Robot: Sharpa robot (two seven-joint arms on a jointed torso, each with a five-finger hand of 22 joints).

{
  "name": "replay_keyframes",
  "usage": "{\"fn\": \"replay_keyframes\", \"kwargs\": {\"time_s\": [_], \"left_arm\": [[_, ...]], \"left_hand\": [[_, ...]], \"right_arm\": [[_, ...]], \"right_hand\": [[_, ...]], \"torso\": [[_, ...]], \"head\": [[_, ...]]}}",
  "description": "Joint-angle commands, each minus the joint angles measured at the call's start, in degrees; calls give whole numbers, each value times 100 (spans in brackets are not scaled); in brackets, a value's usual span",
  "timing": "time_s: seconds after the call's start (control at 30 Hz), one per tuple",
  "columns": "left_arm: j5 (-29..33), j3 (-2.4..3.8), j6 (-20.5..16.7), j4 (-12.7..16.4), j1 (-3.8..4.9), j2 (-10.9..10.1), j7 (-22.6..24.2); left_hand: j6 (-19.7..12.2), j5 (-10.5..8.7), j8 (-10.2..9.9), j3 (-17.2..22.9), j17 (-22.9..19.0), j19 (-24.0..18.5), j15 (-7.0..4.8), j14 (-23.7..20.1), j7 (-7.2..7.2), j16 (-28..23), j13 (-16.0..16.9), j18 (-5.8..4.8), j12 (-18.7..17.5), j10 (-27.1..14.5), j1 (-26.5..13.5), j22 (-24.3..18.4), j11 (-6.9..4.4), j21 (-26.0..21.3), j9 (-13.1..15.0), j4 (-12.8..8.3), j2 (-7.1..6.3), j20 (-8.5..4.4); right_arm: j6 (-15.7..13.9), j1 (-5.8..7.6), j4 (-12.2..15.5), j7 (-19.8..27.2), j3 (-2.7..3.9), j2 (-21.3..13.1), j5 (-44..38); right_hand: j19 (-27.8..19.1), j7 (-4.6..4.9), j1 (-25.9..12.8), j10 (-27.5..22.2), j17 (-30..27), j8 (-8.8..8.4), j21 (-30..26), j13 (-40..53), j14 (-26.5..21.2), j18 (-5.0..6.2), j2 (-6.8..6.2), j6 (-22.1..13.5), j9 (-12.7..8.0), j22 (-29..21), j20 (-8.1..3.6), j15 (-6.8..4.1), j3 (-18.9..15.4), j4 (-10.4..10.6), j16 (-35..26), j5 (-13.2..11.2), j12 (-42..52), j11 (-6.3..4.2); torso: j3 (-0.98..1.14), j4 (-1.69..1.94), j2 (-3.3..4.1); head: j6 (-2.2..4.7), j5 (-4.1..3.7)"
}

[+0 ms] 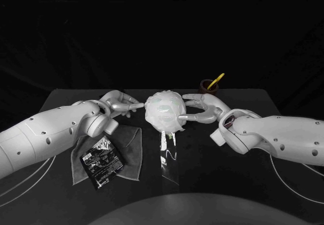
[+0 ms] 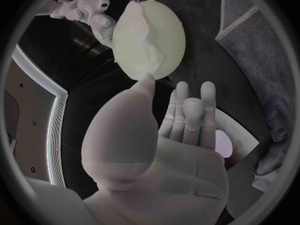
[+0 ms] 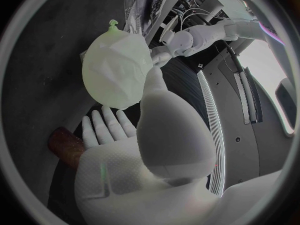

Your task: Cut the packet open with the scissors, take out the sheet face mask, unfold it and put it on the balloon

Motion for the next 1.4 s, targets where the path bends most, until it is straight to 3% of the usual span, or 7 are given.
{"fn": "replay_keyframes", "kwargs": {"time_s": [0.03, 0.4, 0.57, 0.83, 1.0, 1.23, 1.4], "left_arm": [[427, -1, -65, 170, -29, -142, 212], [1049, -19, -361, 840, -169, -821, 659], [1154, -64, -354, 1142, -206, -1076, 741], [1267, -103, -230, 1474, -303, -1136, 1055], [1320, -108, -200, 1551, -384, -1050, 1139], [1357, -108, -169, 1551, -470, -909, 1179], [1364, -108, -102, 1531, -519, -827, 1184]], "left_hand": [[-41, 5, 56, -204, -246, -2, 12, -135, 8, -84, -136, 67, -115, -17, -18, -39, 35, -59, -9, 133, 95, 45], [-116, 7, 166, -770, -1217, -51, 81, -672, 60, -712, -687, 73, -671, -290, 41, -294, 110, -449, -51, 165, 420, 120], [67, 6, 315, -691, -1269, 52, 45, -570, 34, -771, -807, 85, -693, -86, 366, -355, 71, -507, -25, 102, 622, 111], [345, 8, 485, -558, -1231, 280, -159, -258, -181, -720, -996, 87, -713, 465, 793, -378, -151, -474, -33, 121, 698, -11], [382, 8, 493, -840, -340, 402, -270, 274, -272, -404, -725, 82, -101, 1109, 641, -365, -278, -421, -88, 157, 500, -89], [329, 9, 471, -1202, 1640, 723, -296, 1188, -277, 330, 11, 45, 1026, 907, 783, 5, -290, 30, -193, 138, 607, -218], [247, 6, 433, -1336, 2071, 961, -287, 1352, -264, 464, 245, -17, 1385, 777, 922, 408, -282, 304, -252, 125, 656, -233]], "right_arm": [[-71, -4, 216, 332, 0, -185, 386], [-197, -155, 491, 485, -7, -696, 881], [-283, -337, 506, 595, -8, -756, 1039], [-296, -508, 416, 502, -8, -660, 974], [-319, -546, 328, 419, -7, -542, 772], [-423, -562, 217, 382, -5, -388, 534], [-441, -565, 164, 358, -4, -299, 383]], "right_hand": [[39, 827, -44, 162, 23, 96, -2, 20, 168, -24, 29, 255, 78, 50, 6, -9, 11, -21, 8, -17, 21, -12], [736, 788, -1, 949, 188, 394, 208, 67, 1148, 97, 431, 1170, 350, 463, -6, -115, 106, -67, 256, -22, 100, -83], [2579, 668, 346, 2151, 479, 769, 875, 148, 2733, 392, 855, 2214, 614, 1228, -23, -416, 94, -188, 880, -24, 410, -290], [3352, 430, 657, 2901, 696, 926, 1172, 175, 3665, 510, 1151, 2634, 623, 1232, -184, -727, 45, -289, 1344, -24, 643, -562], [3786, 290, 767, 3379, 879, 942, 1335, 220, 4202, 515, 1220, 2777, 589, 1240, -371, -930, -68, -261, 1630, -19, 765, -737], [4514, 91, 974, 4172, 1366, 914, 1714, 442, 4957, 504, 1263, 2917, 531, 1367, -701, -1253, -296, -201, 2298, -17, 1066, -1020], [4845, 19, 1057, 4516, 1595, 879, 1994, 780, 4826, 484, 1271, 2991, 492, 1522, -823, -1325, -461, -196, 2462, -14, 1441, -1114]], "torso": [[-4, 5, -3], [0, 15, -3], [3, 10, 1], [-3, 1, 14], [2, 4, 18], [3, 2, 16], [-1, 5, 16]], "head": [[-9, -42], [-18, -94], [-18, -108], [-18, -141], [-18, -163], [-18, -134], [-18, -130]]}}
